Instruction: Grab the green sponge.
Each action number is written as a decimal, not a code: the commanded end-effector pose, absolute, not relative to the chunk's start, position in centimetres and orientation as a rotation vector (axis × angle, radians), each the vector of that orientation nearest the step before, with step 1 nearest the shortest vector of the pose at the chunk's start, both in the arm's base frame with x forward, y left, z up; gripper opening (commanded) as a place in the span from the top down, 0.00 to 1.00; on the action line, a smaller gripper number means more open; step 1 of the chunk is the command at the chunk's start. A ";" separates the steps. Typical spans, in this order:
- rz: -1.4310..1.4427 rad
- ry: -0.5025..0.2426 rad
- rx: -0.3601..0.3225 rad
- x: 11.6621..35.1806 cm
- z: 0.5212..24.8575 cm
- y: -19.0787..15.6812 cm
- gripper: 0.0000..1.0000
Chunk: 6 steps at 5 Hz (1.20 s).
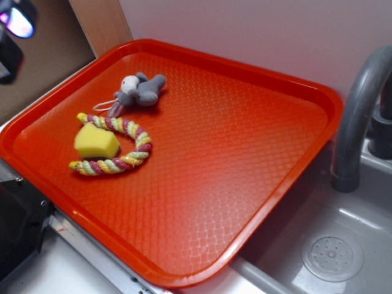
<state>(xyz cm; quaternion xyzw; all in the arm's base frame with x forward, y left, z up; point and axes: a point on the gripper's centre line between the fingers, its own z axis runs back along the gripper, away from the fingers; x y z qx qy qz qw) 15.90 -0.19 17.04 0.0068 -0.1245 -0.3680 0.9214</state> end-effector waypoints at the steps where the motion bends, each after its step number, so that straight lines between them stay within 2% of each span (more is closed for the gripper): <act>1: -0.972 -0.224 0.129 18.1 10.6 -1.6 0.00; 2: -1.047 -0.173 0.068 17.3 7.8 -2.7 0.00; 4: -1.021 -0.058 0.112 17.6 4.2 -1.3 0.00; 6: -0.987 0.005 0.098 18.3 2.1 0.3 0.00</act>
